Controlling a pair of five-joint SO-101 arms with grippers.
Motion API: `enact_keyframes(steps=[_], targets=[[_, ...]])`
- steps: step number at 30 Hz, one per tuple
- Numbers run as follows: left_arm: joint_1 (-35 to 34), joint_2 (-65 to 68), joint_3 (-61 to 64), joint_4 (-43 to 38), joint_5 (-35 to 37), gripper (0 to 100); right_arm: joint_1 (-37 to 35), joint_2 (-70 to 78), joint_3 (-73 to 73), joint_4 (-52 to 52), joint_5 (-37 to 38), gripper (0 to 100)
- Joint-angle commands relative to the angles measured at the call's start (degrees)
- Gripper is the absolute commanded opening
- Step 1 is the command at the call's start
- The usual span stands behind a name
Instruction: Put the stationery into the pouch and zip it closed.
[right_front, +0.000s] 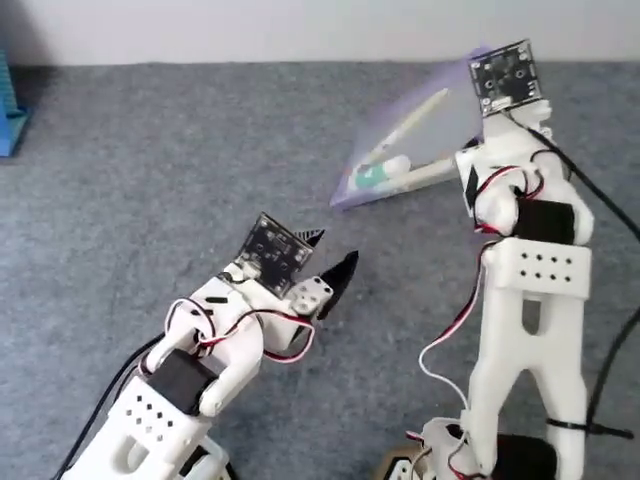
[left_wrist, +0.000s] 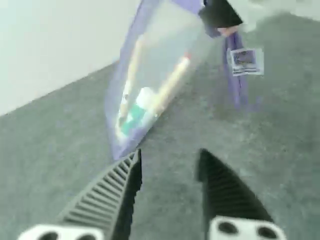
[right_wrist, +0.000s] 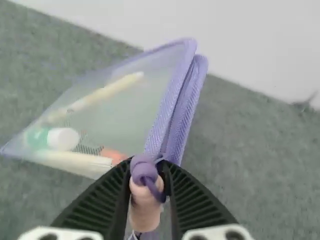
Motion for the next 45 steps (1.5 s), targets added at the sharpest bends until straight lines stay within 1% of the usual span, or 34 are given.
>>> enact_keyframes(steps=[1, 5, 7, 11, 15, 18, 20, 25, 27, 28, 32, 34, 37, 39, 42, 45], targets=[[-3.9, -1.1, -4.4, 0.3, 3.3, 22, 0.1, -3.3, -1.7, 5.9, 0.4, 0.8], [-11.6, -1.1, -6.2, 1.0, 3.8, 22, 0.1, -6.5, -1.6, 17.5, 0.4, 0.8], [-15.7, -1.1, -7.5, 2.9, 3.8, 22, 0.0, -8.2, -1.6, 24.4, 0.3, 0.8], [-22.9, -1.1, -10.9, 8.3, 6.1, 22, -2.9, -12.9, -1.6, 35.5, 0.2, 0.8], [-28.1, -1.1, -12.3, 12.7, 6.5, 22, -8.7, -19.0, -1.6, 41.8, 0.2, 0.8], [-31.3, -1.2, -12.3, 15.2, 6.6, 22, -15.5, -23.9, -1.6, 45.3, -0.6, 0.8], [-33.1, -1.2, -12.3, 16.4, 6.9, 22, -21.4, -26.2, -1.6, 46.3, -5.2, 0.8], [-36.2, -1.2, -14.6, 19.1, 10.1, 22, -39.6, -28.4, 0.9, 45.2, -18.7, 1.3], [-36.5, -1.2, -16.1, 20.5, 12.3, 22, -45.1, -28.5, 2.9, 42.4, -23.1, 3.8], [-36.5, -1.2, -16.7, 21.7, 13.3, 22, -46.7, -28.5, 4.0, 41.1, -24.8, 6.9], [-36.0, -1.2, -20.3, 27.5, 15.6, 22, -50.2, -28.4, 9.6, 35.0, -26.4, 23.8], [-36.4, -1.2, -22.4, 30.6, 15.8, 22, -50.8, -28.5, 9.5, 33.5, -26.5, 26.2], [-36.4, -1.2, -25.8, 35.7, 15.8, 22, -50.6, -29.0, 8.0, 33.6, -26.7, 22.8], [-36.0, -1.2, -27.6, 38.6, 15.8, 22, -50.5, -29.1, 6.0, 33.7, -28.9, 19.7], [-36.4, -1.2, -29.2, 41.1, 15.8, 22, -50.5, -29.1, 3.8, 34.3, -31.5, 15.3], [-36.4, -1.2, -29.5, 43.6, 15.8, 22, -50.5, -29.0, 3.7, 35.9, -31.8, 12.0]])
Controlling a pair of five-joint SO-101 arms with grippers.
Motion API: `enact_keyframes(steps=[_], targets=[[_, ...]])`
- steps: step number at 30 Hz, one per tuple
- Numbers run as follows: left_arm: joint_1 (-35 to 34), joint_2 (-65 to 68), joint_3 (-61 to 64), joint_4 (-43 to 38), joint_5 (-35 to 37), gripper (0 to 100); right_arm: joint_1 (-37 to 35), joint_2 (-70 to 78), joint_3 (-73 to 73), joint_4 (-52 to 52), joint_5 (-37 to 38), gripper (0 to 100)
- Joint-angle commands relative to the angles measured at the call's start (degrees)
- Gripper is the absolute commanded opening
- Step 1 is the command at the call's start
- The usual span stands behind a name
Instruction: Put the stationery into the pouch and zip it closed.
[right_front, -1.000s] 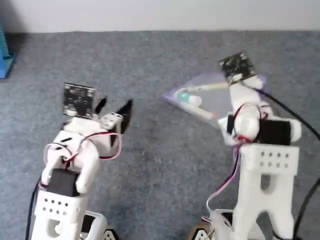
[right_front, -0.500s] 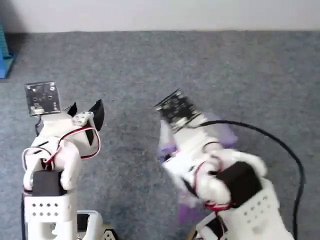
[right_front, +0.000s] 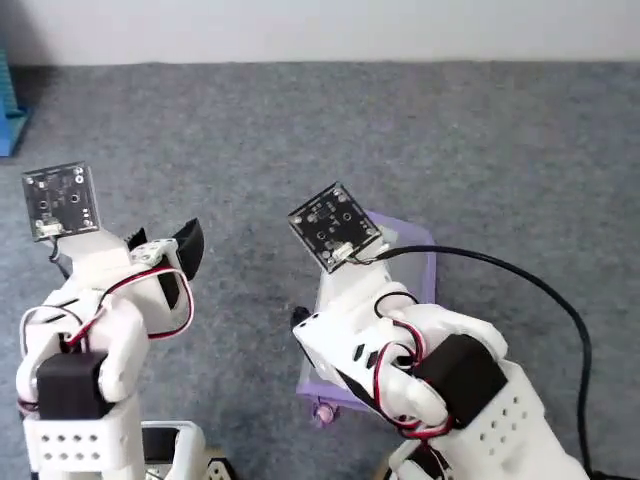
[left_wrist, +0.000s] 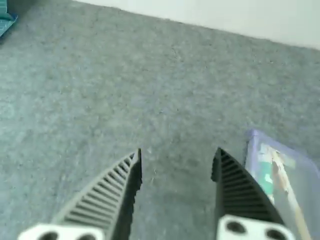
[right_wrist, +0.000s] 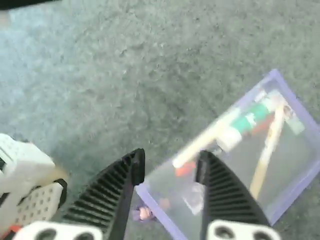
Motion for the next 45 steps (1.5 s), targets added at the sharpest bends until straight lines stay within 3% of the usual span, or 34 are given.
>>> enact_keyframes(steps=[1, 6, 15, 20, 22, 28, 33, 39, 45], targets=[[-0.3, -1.2, -3.3, 2.5, 0.8, 22, -0.1, -1.1, -3.4, 1.0, -1.0, 11.0], [0.2, -1.2, -3.3, 5.0, 0.8, 22, 3.6, -1.1, -4.4, 1.4, -1.0, 1.4], [0.1, -1.2, -9.5, 15.5, 0.5, 21, 28.8, -1.1, -4.6, 11.8, -1.1, 0.8], [-0.2, -1.2, -9.7, 17.3, 0.5, 1, 42.8, -1.2, -4.2, 13.7, -1.1, 0.8], [-0.3, -1.5, -9.8, 17.7, 0.7, 2, 45.8, -2.2, -4.1, 14.1, -1.1, 0.8], [-0.1, -12.2, -6.5, 17.6, 0.4, 1, 46.5, -15.6, 6.2, 13.1, -1.1, 0.8], [-0.4, -20.6, 5.1, 16.6, -2.0, 1, 46.8, -28.1, 20.0, 8.7, -0.6, 0.8], [-2.4, -26.1, 15.3, 4.0, -2.8, 2, 46.9, -38.3, 31.9, 3.8, -0.6, 0.8], [-4.6, -30.5, 30.6, -5.5, -8.9, 2, 46.9, -44.8, 44.6, -3.9, -0.5, 0.8]])
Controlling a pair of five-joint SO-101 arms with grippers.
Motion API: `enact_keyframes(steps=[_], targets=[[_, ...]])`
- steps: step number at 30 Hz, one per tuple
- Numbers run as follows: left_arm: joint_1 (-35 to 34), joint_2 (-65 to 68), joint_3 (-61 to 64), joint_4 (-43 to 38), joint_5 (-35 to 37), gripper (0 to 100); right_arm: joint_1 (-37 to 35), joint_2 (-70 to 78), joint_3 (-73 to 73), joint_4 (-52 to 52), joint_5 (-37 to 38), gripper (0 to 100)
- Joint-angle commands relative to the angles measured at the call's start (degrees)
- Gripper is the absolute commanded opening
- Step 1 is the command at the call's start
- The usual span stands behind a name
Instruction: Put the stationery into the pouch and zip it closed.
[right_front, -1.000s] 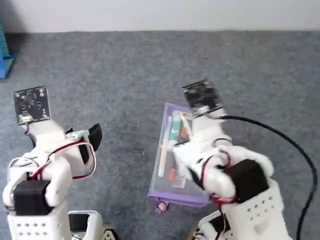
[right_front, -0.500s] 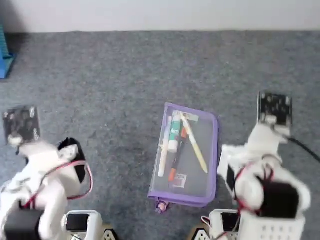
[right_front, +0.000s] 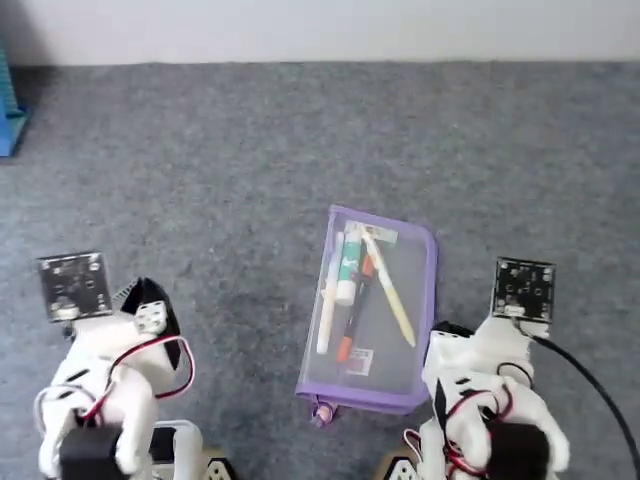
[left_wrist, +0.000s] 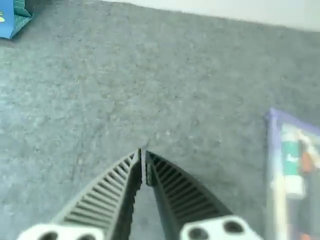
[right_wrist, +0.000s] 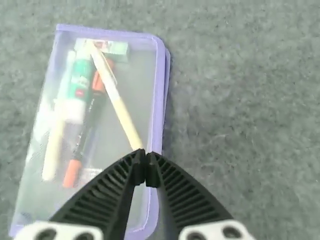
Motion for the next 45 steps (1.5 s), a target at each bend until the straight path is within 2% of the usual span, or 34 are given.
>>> enact_keyframes(steps=[1, 8, 22, 30, 38, 41, 45], targets=[[-1.6, -3.5, 7.7, -6.0, -3.3, 2, 0.6, -3.4, 5.5, -5.5, 0.0, 0.8], [-2.5, -15.6, 22.0, -8.4, -7.8, 2, 0.6, -10.9, 20.5, -12.2, 8.6, 0.9], [-2.3, -14.5, 34.5, -8.6, -7.7, 2, 0.6, -11.7, 31.6, -14.5, 8.8, 0.9], [-2.2, -14.4, 35.7, -8.4, -7.7, 2, 0.7, -11.7, 34.1, -16.7, 8.8, 0.9], [-2.5, -14.2, 35.7, -8.1, -8.0, 2, 0.7, -11.6, 34.4, -13.3, 9.1, 0.9], [-2.5, -14.4, 35.7, -6.2, -7.7, 2, 3.4, -11.7, 34.4, -12.4, 8.9, 0.9], [-2.5, -14.4, 35.7, -6.2, -7.7, 2, 11.5, -11.7, 34.3, -12.4, 9.1, 0.9]])
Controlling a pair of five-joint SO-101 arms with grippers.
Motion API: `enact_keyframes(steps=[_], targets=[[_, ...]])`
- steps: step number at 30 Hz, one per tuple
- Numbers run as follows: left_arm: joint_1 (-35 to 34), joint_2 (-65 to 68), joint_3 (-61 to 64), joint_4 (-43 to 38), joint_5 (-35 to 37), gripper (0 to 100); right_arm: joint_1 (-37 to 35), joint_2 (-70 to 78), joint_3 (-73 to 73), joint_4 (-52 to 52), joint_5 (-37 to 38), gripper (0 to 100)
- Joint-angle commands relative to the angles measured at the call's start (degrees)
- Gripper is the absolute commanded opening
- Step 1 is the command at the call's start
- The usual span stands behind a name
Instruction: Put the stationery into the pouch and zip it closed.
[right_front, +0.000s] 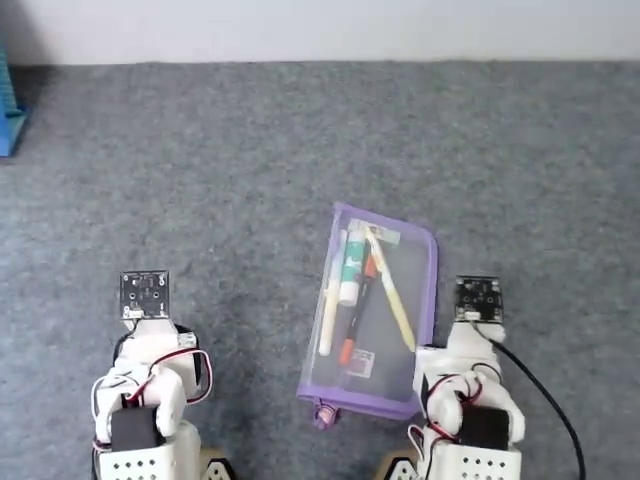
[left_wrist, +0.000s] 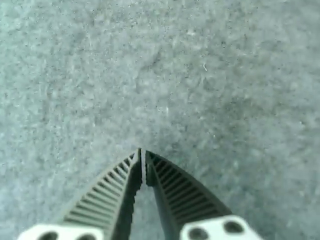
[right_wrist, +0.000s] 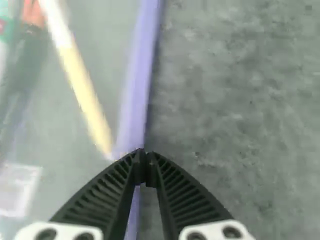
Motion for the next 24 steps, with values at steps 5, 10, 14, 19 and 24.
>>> enact_keyframes(steps=[5, 10, 14, 19, 24], targets=[[-0.2, -0.4, -0.5, 0.2, -0.5, 2, 13.8, -0.1, -1.6, 0.8, 0.5, 0.9], [-0.2, -0.4, -0.5, 0.2, -0.5, 2, 14.0, 0.0, 1.1, 0.2, 0.7, 0.9], [-0.2, -0.4, -0.5, 0.2, -0.5, 2, 2.7, 0.0, 1.1, 0.2, 0.5, 0.9], [-0.2, -0.4, -0.5, 0.2, -0.5, 2, -16.2, -0.1, 1.1, 0.0, 0.3, 0.9], [-0.2, -0.4, -0.5, 0.2, -0.5, 2, -16.9, 0.0, 1.1, -1.4, 0.3, 0.9]])
